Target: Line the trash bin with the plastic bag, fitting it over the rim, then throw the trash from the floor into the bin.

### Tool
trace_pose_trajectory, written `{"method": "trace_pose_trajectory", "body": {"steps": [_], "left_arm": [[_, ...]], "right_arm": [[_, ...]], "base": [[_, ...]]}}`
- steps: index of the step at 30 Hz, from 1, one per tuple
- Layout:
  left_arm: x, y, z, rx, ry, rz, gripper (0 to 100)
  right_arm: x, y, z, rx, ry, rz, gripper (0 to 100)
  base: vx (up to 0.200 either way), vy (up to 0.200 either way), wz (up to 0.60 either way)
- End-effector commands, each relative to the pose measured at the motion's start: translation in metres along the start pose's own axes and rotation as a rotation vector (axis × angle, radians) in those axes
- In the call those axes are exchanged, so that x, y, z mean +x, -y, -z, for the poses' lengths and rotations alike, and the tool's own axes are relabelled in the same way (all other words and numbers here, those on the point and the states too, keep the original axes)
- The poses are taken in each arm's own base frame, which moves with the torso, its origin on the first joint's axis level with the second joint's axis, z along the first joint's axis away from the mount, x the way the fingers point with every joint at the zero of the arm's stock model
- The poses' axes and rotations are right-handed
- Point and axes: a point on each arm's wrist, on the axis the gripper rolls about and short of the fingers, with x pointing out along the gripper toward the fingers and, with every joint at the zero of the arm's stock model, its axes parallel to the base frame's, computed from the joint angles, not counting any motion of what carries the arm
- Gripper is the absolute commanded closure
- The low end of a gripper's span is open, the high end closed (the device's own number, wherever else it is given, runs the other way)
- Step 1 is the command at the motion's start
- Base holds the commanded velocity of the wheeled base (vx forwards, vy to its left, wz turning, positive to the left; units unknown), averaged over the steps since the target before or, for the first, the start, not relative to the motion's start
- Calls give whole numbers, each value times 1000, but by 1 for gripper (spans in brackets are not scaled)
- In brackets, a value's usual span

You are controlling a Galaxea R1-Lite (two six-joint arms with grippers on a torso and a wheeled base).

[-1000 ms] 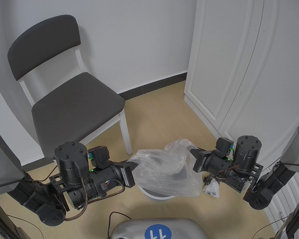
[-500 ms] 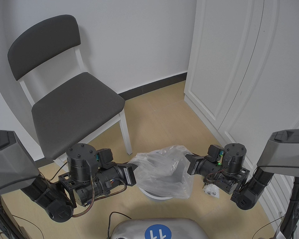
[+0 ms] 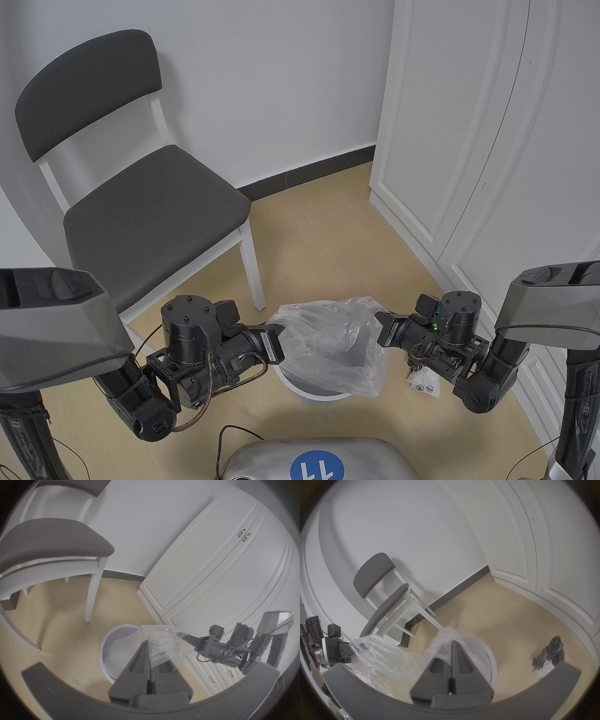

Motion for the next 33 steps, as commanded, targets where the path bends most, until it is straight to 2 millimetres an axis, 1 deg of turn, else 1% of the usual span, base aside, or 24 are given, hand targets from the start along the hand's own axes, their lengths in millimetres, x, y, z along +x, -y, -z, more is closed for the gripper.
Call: {"method": "trace_pose_trajectory", "body": {"steps": [1, 10, 17, 20, 22, 23, 24, 25, 28, 33], "left_arm": [[15, -11, 17, -14, -24, -38, 100], [25, -25, 21, -21, -25, -80, 100], [21, -36, 13, -19, -6, -125, 100], [21, -38, 14, -13, -14, -132, 100], [20, -41, 18, 12, -36, -144, 100], [19, -41, 18, 14, -38, -147, 100], [16, -46, 22, 48, -77, -170, 100], [15, -48, 24, 69, -101, -183, 100], [11, -50, 29, 99, -166, -211, 100], [1, -54, 38, 170, -286, -252, 100]], "right_arm": [[9, 13, 10, 4, -14, 23, 100], [14, 22, 20, 7, -5, 28, 100], [22, 23, 32, 10, -24, 24, 100], [20, 23, 27, 11, -7, 28, 100], [14, 25, 15, 4, 15, 38, 100], [13, 25, 14, 2, 17, 39, 100], [6, 30, 4, -11, 27, 56, 100], [3, 33, -1, -34, 29, 70, 100], [-6, 43, -3, -120, -33, 125, 100], [-27, 47, 6, -268, -199, 178, 100]], "base": [[0, 0, 0], [0, 0, 0], [0, 0, 0], [0, 0, 0], [0, 0, 0], [0, 0, 0], [0, 0, 0], [0, 0, 0], [0, 0, 0], [0, 0, 0]]}}
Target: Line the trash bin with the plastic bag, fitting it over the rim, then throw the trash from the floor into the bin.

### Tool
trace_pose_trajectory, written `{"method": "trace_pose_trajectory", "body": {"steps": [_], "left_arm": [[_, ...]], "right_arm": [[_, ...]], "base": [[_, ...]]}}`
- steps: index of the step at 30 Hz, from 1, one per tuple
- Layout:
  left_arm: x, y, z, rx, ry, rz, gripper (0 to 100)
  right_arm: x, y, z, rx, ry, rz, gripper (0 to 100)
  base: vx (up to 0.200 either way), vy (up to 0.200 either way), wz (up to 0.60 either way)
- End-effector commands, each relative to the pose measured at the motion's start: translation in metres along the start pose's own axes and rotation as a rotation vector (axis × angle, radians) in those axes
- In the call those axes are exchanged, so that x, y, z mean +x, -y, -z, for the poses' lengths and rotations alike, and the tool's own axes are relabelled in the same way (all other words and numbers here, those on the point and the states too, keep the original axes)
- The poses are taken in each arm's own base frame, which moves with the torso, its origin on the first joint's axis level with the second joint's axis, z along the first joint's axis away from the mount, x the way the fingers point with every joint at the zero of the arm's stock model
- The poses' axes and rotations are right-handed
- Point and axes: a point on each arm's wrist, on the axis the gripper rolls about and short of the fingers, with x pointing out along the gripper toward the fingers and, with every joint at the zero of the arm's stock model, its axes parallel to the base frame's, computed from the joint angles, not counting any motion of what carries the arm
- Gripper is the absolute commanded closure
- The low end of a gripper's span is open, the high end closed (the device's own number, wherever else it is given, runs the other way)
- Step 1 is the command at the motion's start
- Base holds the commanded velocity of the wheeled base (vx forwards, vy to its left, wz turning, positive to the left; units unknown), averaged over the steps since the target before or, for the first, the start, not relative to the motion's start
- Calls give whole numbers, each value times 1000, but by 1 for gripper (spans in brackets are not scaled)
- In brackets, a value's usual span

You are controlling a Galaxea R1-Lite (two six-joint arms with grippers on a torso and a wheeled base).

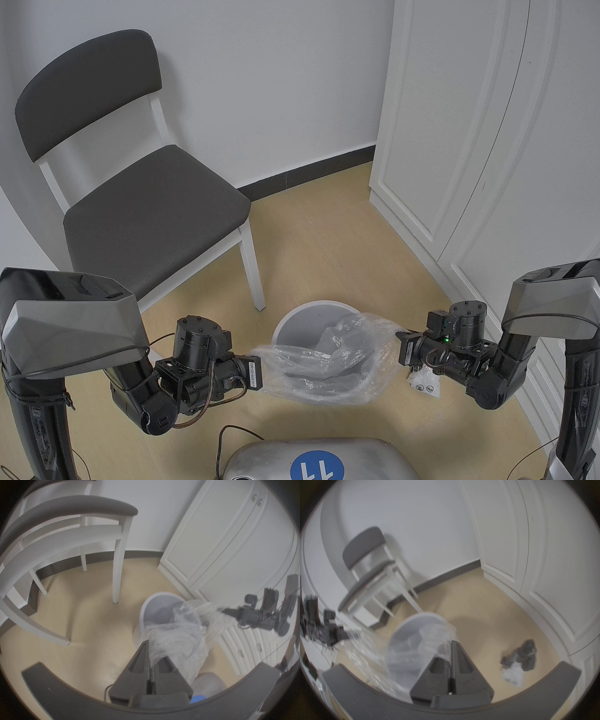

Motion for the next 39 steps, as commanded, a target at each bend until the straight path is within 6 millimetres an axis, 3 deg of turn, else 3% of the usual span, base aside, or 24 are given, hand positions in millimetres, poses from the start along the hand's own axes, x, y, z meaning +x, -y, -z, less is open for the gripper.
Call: {"method": "trace_pose_trajectory", "body": {"steps": [1, 9, 27, 32, 39], "left_arm": [[-10, -3, 6, 60, -74, -29, 100], [-20, -9, 21, 154, -185, -53, 100], [-40, -12, 31, 248, -346, -48, 100], [-28, -13, 40, 250, -370, -52, 100], [-7, -17, 45, 257, -284, -113, 100]], "right_arm": [[-25, 6, -2, -87, -82, 34, 100], [-37, 11, 14, -213, -184, 52, 100], [-50, 25, 35, -358, -299, 68, 100], [-35, 26, 55, -381, -351, 65, 100], [-7, 22, 59, -325, -264, 137, 100]], "base": [[0, 0, 0], [0, 0, 0], [0, 0, 0], [0, 0, 0], [0, 0, 0]]}}
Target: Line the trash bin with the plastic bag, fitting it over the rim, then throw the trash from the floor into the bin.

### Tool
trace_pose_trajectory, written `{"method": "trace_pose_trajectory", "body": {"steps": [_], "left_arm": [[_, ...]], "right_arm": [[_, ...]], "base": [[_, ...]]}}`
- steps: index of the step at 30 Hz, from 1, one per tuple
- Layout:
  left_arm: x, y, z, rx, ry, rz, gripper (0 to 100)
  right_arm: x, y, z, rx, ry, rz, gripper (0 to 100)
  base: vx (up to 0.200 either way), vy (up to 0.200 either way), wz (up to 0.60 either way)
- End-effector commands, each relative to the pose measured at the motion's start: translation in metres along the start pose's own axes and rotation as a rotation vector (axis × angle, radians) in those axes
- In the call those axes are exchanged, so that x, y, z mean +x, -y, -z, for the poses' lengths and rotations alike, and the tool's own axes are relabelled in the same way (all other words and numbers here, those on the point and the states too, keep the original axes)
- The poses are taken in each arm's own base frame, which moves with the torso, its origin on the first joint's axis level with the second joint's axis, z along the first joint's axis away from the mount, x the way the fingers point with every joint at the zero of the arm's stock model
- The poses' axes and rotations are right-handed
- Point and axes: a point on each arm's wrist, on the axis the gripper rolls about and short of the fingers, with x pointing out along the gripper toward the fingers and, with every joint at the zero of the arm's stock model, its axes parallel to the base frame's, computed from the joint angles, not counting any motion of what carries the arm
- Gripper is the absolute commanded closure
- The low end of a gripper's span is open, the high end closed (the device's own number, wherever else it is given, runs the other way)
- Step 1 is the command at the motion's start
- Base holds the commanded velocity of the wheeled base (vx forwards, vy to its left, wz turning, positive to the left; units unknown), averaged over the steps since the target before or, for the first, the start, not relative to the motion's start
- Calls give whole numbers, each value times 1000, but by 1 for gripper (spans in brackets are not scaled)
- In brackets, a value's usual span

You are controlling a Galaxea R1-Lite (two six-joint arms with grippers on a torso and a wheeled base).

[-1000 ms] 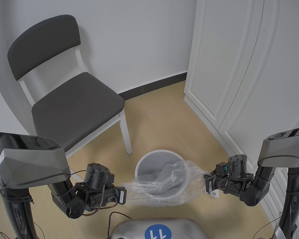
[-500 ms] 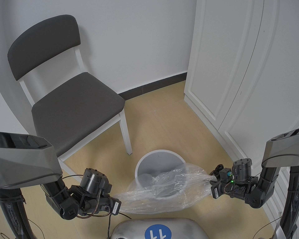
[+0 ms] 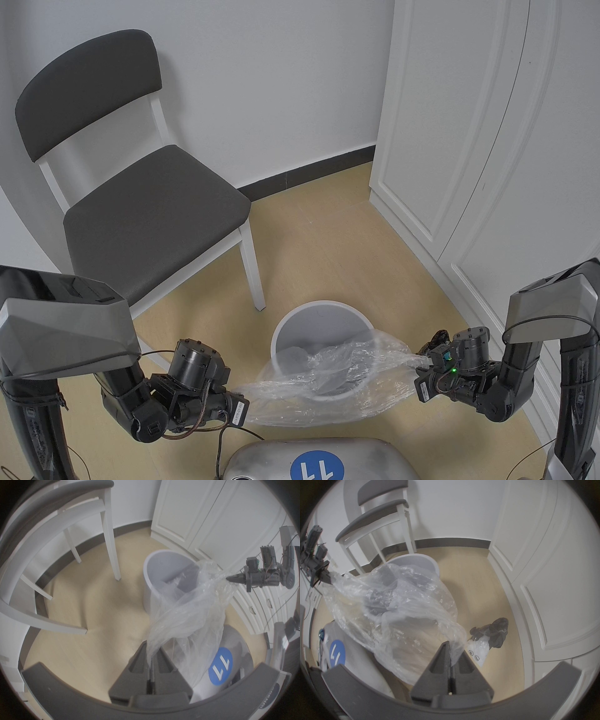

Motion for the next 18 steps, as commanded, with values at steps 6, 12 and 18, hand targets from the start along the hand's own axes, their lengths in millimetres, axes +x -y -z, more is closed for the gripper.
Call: {"method": "trace_pose_trajectory", "body": {"steps": [6, 12, 18], "left_arm": [[37, -3, 8, -5, 96, -132, 100], [49, -4, 11, -5, 153, -181, 100], [45, -10, 11, -1, 150, -196, 100]], "right_arm": [[39, -12, 1, 78, 115, 39, 100], [45, -13, 4, 82, 141, 60, 100], [42, -10, 9, 76, 114, 63, 100]], "base": [[0, 0, 0], [0, 0, 0], [0, 0, 0]]}}
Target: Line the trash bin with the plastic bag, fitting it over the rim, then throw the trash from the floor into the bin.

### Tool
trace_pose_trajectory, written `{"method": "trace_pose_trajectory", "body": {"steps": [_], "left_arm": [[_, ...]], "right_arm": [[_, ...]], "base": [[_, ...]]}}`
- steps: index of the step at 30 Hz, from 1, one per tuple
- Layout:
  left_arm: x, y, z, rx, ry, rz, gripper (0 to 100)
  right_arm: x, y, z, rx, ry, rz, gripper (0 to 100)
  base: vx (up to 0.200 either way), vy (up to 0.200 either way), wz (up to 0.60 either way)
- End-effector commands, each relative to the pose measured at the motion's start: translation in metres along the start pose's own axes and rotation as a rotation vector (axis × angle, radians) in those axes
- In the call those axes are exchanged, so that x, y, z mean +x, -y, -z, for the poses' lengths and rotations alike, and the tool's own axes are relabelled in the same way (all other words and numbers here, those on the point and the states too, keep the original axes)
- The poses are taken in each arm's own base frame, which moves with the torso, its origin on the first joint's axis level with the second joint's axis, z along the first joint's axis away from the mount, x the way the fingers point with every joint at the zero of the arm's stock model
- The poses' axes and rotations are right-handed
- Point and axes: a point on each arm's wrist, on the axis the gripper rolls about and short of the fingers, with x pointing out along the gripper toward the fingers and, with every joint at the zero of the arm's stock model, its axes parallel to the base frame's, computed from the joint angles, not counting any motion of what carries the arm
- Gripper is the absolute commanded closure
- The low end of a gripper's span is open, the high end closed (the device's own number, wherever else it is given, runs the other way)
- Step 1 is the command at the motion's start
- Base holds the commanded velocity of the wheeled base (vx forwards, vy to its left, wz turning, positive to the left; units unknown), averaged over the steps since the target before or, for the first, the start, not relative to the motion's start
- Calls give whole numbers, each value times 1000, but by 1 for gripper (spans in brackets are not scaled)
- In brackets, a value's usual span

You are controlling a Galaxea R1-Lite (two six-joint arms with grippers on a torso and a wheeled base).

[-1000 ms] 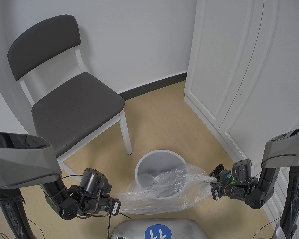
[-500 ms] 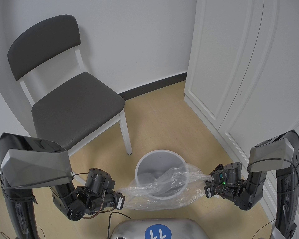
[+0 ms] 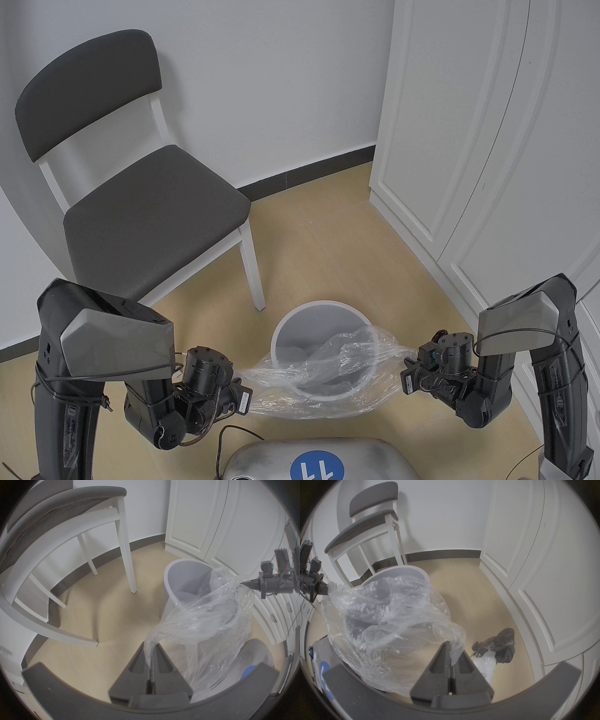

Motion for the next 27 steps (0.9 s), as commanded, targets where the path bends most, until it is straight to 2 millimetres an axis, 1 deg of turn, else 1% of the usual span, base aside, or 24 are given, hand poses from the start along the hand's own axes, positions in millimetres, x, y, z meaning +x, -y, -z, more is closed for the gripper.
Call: {"method": "trace_pose_trajectory", "body": {"steps": [1, 3, 4, 9, 12, 17, 20, 24, 26, 27], "left_arm": [[1, -8, 7, 13, -32, -19, 100], [1, -10, 8, 24, -36, -23, 100], [-1, -15, 9, 40, -42, -28, 100], [2, -23, 5, 25, -31, -47, 100], [9, -32, 2, 1, -18, -73, 100], [13, -38, -2, -16, -7, -86, 100], [14, -40, -4, -25, 1, -91, 100], [10, -37, -4, -18, 4, -81, 100], [2, -27, -2, 4, -4, -54, 100], [2, -27, -2, 4, -4, -54, 100]], "right_arm": [[0, 1, 7, -4, -31, 3, 100], [-1, 1, 7, -4, -32, 3, 100], [-1, 1, 7, -9, -36, 4, 100], [-2, 2, 8, -21, -39, 17, 100], [-2, 4, 9, -44, -49, 48, 100], [-1, 3, 10, -46, -54, 50, 100], [-2, 4, 10, -50, -59, 56, 100], [-2, 4, 10, -54, -55, 61, 100], [-5, 4, 9, -55, -51, 61, 100], [-5, 4, 9, -55, -51, 61, 100]], "base": [[0, 0, 0], [0, 0, 0], [0, 0, 0], [0, 0, 0], [0, 0, 0], [0, 0, 0], [0, 0, 0], [0, 0, 0], [0, 0, 0], [0, 0, 0]]}}
